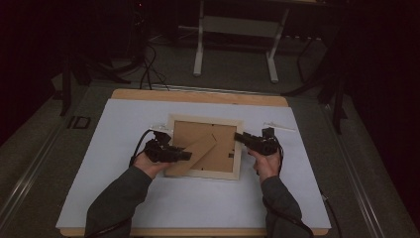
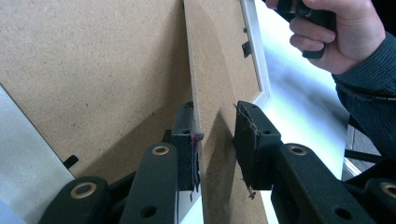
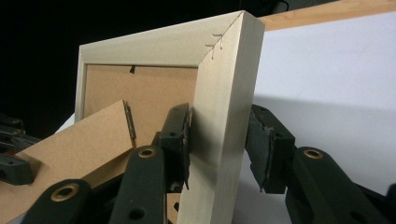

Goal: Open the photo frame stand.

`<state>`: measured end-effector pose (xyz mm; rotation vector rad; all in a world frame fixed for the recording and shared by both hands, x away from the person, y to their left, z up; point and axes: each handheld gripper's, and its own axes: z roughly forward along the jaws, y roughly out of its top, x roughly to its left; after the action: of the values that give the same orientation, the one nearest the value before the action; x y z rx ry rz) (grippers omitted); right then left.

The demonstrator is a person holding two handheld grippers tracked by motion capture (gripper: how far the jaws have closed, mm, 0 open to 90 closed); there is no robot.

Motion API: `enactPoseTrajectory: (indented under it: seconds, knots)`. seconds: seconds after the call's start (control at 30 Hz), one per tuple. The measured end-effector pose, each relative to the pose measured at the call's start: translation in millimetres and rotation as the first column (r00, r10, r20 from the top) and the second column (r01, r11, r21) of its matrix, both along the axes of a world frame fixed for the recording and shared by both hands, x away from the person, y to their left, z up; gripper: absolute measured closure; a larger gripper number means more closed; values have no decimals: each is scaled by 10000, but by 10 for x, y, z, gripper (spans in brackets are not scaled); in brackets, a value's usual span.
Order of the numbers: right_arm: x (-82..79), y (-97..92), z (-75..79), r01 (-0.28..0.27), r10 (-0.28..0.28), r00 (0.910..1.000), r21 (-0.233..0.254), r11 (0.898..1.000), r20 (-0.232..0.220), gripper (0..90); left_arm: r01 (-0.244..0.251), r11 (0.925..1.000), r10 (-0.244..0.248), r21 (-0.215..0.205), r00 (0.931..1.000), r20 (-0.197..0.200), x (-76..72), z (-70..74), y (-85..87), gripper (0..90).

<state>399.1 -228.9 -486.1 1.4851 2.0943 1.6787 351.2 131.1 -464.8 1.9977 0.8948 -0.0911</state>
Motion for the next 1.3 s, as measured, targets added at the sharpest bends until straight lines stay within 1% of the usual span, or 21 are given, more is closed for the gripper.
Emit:
enactPoseTrajectory:
  seconds: [0.07, 0.13, 0.4, 0.5, 0.7, 0.8, 1.0, 1.23, 1.3]
  knots:
    - [-4, 1, 9, -15, 15, 10000, -15, 10000, 20, 613, 40, 10000, -40, -3, 10000, -16, 2, -1, 0, 719]
    - [-13, 1, 35, -15, 16, 9999, -72, 10000, 156, 614, 86, 9999, -86, 68, 10000, -1, 4, -3, -10, 722]
    - [-41, -7, 81, 41, -31, 9990, -214, 9998, 455, 616, 53, 10000, -53, 42, 10000, 26, 13, -6, -31, 735]
    - [-53, -12, 117, 78, -59, 9978, -280, 9996, 659, 620, 38, 10000, -38, 51, 10000, 71, 14, -7, -46, 742]
    - [-64, -1, 153, 101, -68, 9959, -363, 9993, 900, 624, -19, 9999, 18, 145, 10000, 54, 20, -29, -46, 747]
    - [-75, 10, 174, 73, -28, 9945, -427, 9991, 1046, 625, -40, 9996, 39, 267, 10000, 62, 19, -41, -48, 746]
    - [-90, 18, 186, 77, -22, 9929, -456, 9989, 1188, 626, -65, 9995, 62, 325, 9999, 91, 11, -41, -51, 746]
    - [-111, 22, 208, 122, -48, 9902, -520, 9986, 1397, 627, -1, 9988, -14, 487, 9995, 307, 3, -21, -75, 762]
    - [-117, 23, 223, 141, -49, 9884, -595, 9981, 1521, 627, -37, 9986, 17, 537, 9993, 369, 3, -15, -84, 764]
